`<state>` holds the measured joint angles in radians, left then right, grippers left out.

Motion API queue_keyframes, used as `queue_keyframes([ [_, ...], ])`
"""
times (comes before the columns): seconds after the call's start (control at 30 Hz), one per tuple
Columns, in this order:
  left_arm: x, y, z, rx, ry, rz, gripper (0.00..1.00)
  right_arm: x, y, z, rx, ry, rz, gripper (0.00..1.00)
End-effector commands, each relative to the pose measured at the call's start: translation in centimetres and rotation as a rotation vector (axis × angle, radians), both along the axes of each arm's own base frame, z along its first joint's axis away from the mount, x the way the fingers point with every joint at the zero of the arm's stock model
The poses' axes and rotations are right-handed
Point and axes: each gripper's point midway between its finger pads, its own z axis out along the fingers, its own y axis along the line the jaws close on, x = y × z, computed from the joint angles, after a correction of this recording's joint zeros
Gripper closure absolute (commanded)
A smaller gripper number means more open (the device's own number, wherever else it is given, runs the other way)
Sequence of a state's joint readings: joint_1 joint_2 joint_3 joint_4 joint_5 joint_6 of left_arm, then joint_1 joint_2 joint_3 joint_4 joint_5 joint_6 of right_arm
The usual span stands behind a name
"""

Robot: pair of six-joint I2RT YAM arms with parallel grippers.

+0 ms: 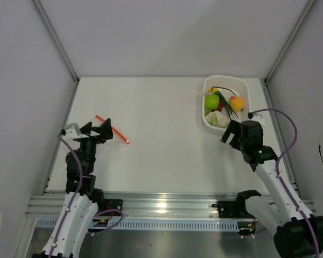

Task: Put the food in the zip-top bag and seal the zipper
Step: Pick up the zipper food storage bag at the center of the board.

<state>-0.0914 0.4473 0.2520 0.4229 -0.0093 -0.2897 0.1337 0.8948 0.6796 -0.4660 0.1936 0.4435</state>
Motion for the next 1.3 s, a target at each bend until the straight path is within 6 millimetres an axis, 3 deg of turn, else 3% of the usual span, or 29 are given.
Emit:
queue_keyframes([
  [0.0, -1.0, 4.5, -2.0, -0.442, 0.171, 0.268, 0.00, 0.3, 4.2, 4.0, 0.039, -0.095, 0.134, 0.01],
  [0.03, -1.9, 4.9, -5.7, -0.457, 0.331, 0.333, 0.00, 0.6, 5.7, 5.0, 0.062, -0.128, 0.184, 0.01],
  [0.07, -2.2, 5.0, -3.5, -0.498, 0.328, 0.334, 0.00, 0.2, 9.2, 5.8, 0.108, -0.146, 0.314, 0.01],
  [0.1, -2.6, 4.7, -5.6, -0.495, 0.445, 0.354, 0.01, 0.7, 11.5, 7.1, 0.146, -0.202, 0.393, 0.01],
  [0.13, -2.5, 3.9, -4.7, -0.489, 0.465, 0.305, 0.00, 0.5, 13.5, 7.5, 0.171, -0.215, 0.465, 0.01],
  [0.17, -2.4, 3.4, -4.0, -0.437, 0.479, 0.269, 0.01, -0.1, 17.0, 7.1, 0.207, -0.184, 0.580, 0.01],
  [0.2, -1.9, 2.8, -3.4, -0.423, 0.502, 0.237, 0.01, -0.1, 18.6, 6.9, 0.219, -0.171, 0.622, 0.01],
  [0.27, -2.3, 1.9, -4.0, -0.403, 0.582, 0.198, 0.00, 0.2, 22.6, 7.8, 0.257, -0.171, 0.736, 0.01],
  [0.3, -2.1, 1.6, -3.1, -0.402, 0.586, 0.184, 0.01, 0.1, 25.4, 5.5, 0.257, -0.105, 0.796, 0.01],
  [0.33, -2.4, 1.5, -3.4, -0.399, 0.605, 0.180, 0.00, 0.4, 27.3, 5.9, 0.272, -0.105, 0.829, 0.01],
  [0.37, -2.5, 1.4, -3.1, -0.400, 0.603, 0.172, 0.01, 0.4, 28.8, 5.3, 0.286, -0.083, 0.852, 0.01],
  [0.4, -2.6, 1.3, -2.6, -0.397, 0.591, 0.162, 0.01, 0.3, 31.2, 3.0, 0.291, -0.037, 0.888, 0.01],
  [0.47, -3.0, 1.1, -1.7, -0.394, 0.561, 0.142, 0.00, 0.8, 34.1, 2.6, 0.349, -0.015, 0.890, 0.01],
  [0.5, -3.2, 1.1, -1.3, -0.391, 0.549, 0.138, 0.01, 1.1, 35.4, 0.2, 0.356, 0.031, 0.879, 0.01],
  [0.6, -3.5, 0.3, 0.9, -0.336, 0.517, 0.069, 0.00, 2.1, 38.6, 0.0, 0.529, 0.043, 0.832, 0.04],
  [0.63, -3.7, 0.2, 2.7, -0.326, 0.490, 0.057, 0.01, 2.0, 39.5, -1.8, 0.572, 0.097, 0.820, 0.05],
  [0.7, -4.0, 0.3, 2.0, -0.295, 0.549, 0.067, 0.01, 2.0, 41.6, -1.6, 0.684, 0.086, 0.834, 0.09],
  [0.73, -4.2, 0.6, 2.0, -0.290, 0.561, 0.083, 0.00, 1.7, 42.8, -2.7, 0.737, 0.138, 0.803, 0.10],
  [0.83, -4.6, 1.2, 2.7, -0.285, 0.569, 0.114, 0.02, 1.3, 45.4, -3.5, 0.828, 0.181, 0.791, 0.14],
  [0.93, -5.0, 1.3, 2.7, -0.289, 0.567, 0.120, 0.03, 1.2, 47.5, -2.9, 0.924, 0.187, 0.794, 0.19],
  [0.97, -5.1, 1.2, 2.6, -0.294, 0.568, 0.116, 0.03, 1.0, 48.1, -4.1, 0.934, 0.212, 0.788, 0.21],
  [1.0, -5.1, 1.1, 2.6, -0.298, 0.563, 0.109, 0.03, 1.3, 49.0, -3.3, 0.965, 0.188, 0.803, 0.26],
  [1.07, -5.2, 0.6, 2.7, -0.304, 0.558, 0.085, 0.05, 1.4, 49.7, -4.8, 0.971, 0.211, 0.772, 0.30],
  [1.27, -5.2, -1.1, 2.5, -0.319, 0.583, -0.012, 0.11, 2.7, 51.1, -6.4, 0.937, 0.215, 0.707, 0.37],
])
